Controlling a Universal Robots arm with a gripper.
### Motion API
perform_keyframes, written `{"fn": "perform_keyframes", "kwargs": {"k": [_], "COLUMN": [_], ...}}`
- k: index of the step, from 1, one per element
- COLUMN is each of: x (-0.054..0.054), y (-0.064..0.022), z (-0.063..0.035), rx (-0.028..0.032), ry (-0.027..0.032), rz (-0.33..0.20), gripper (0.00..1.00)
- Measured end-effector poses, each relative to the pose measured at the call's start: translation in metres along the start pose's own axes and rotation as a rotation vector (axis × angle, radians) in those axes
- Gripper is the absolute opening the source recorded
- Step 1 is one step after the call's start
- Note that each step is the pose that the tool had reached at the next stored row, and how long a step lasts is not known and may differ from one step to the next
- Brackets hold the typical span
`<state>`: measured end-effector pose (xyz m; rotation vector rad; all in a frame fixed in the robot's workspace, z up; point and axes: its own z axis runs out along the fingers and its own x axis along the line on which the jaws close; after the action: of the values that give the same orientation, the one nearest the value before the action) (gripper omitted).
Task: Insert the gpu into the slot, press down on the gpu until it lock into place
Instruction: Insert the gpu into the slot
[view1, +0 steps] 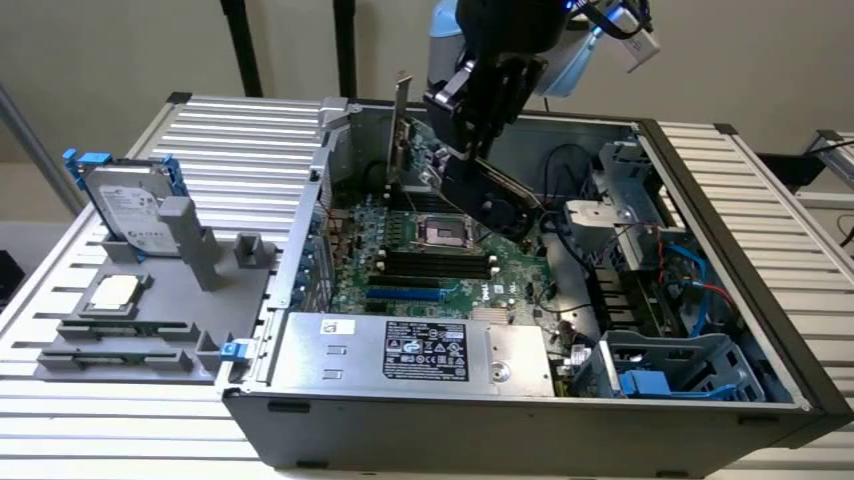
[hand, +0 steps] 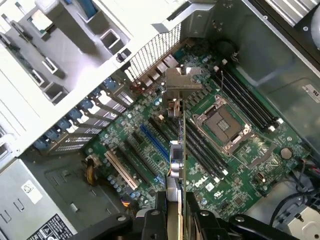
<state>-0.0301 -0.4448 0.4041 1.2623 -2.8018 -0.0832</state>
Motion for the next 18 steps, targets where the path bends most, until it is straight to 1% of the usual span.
{"fn": "perform_keyframes", "kwargs": {"k": [6,18], "x": [0.0,0.0], "y": [0.0,0.0], "z": [0.0,0.0], "rx": [0.0055,0.0226], "ry": [0.0073,0.0172], "rz": [-0.109,-0.327], "gripper": [0.26,0.26]}}
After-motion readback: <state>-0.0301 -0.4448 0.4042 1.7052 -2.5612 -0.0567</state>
